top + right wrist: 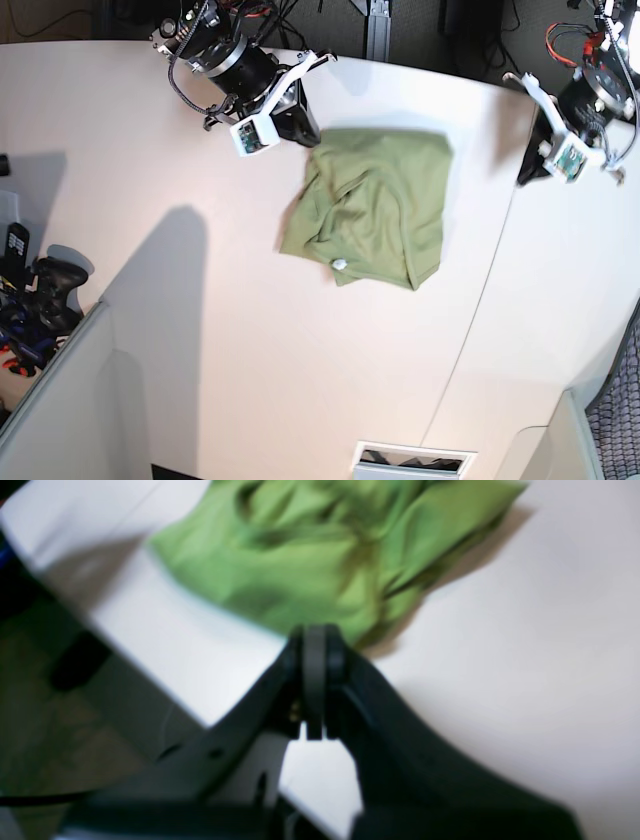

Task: Layout the t-shirt on the table in an organized manner, then fold the t-shirt properly

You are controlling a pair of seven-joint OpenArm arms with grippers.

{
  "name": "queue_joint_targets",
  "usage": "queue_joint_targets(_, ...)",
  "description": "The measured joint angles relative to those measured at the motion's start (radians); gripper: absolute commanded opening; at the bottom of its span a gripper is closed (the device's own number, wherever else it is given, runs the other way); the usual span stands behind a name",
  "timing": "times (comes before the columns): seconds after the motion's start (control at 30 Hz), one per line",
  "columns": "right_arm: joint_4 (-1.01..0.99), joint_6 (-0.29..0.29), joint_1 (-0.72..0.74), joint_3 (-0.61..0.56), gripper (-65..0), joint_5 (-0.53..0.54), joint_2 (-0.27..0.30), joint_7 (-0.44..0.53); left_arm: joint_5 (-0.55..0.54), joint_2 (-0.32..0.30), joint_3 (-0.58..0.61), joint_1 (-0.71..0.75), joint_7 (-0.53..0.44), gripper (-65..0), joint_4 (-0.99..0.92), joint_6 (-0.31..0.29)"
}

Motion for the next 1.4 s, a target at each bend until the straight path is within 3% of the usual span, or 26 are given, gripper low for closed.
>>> queue_joint_targets(0.23, 0.077, 0.002, -0.248, -0.001, -65.0, 0.048, 0.070, -0.015, -0.070, 0.000, -0.158, 0.284, 0.030, -65.0, 0.029, 0.002)
queue_joint_targets(0.4, 0.067, 0.005, -0.406, -0.002, -65.0, 0.073, 0.148, -0.022, -0.072, -0.001, -0.164, 0.439, 0.056, -65.0, 0.001, -0.008)
queue_joint_targets(0.53, -0.036, 0.006, -0.489, -0.002, -65.0, 0.077, 0.189, 0.005, -0.056, 0.000, -0.154, 0.465, 0.053, -65.0, -0.183, -0.008)
queue_joint_targets(0.7, -0.338, 0.003, -0.453, -0.003, -65.0, 0.078, 0.187, 0.013, -0.052, 0.001, -0.133, 0.344, 0.080, -65.0, -0.546, -0.016)
queue_joint_targets(0.87, -0.688, 0.000, -0.276, -0.004, -65.0, 0.076, 0.186, -0.002, -0.052, 0.009, -0.068, 0.151, 0.118, -65.0, -0.927, -0.016)
queue_joint_targets(0.97, -0.882, -0.007, -0.142, -0.004, -65.0, 0.076, 0.185, -0.061, -0.053, 0.010, 0.008, 0.000, 0.130, -65.0, -1.131, -0.017)
queue_joint_targets(1.07, -1.042, -0.009, -0.024, -0.004, -65.0, 0.078, 0.178, -0.117, -0.055, 0.016, 0.128, -0.169, 0.110, -65.0, -1.320, -0.015)
queue_joint_targets(1.2, -1.192, -0.010, 0.076, -0.005, -65.0, 0.080, 0.174, -0.139, -0.058, 0.065, 0.335, -0.347, 0.001, -65.0, -1.529, -0.007)
queue_joint_targets(1.3, -1.229, -0.016, 0.112, -0.004, -65.0, -0.003, 0.159, -0.132, -0.059, 0.120, 0.502, -0.414, -0.074, -65.0, -1.615, -0.008)
queue_joint_targets(1.4, -1.228, -0.017, 0.112, -0.004, -65.0, -0.038, 0.140, -0.126, -0.056, 0.148, 0.625, -0.437, -0.078, -65.0, -1.626, -0.010)
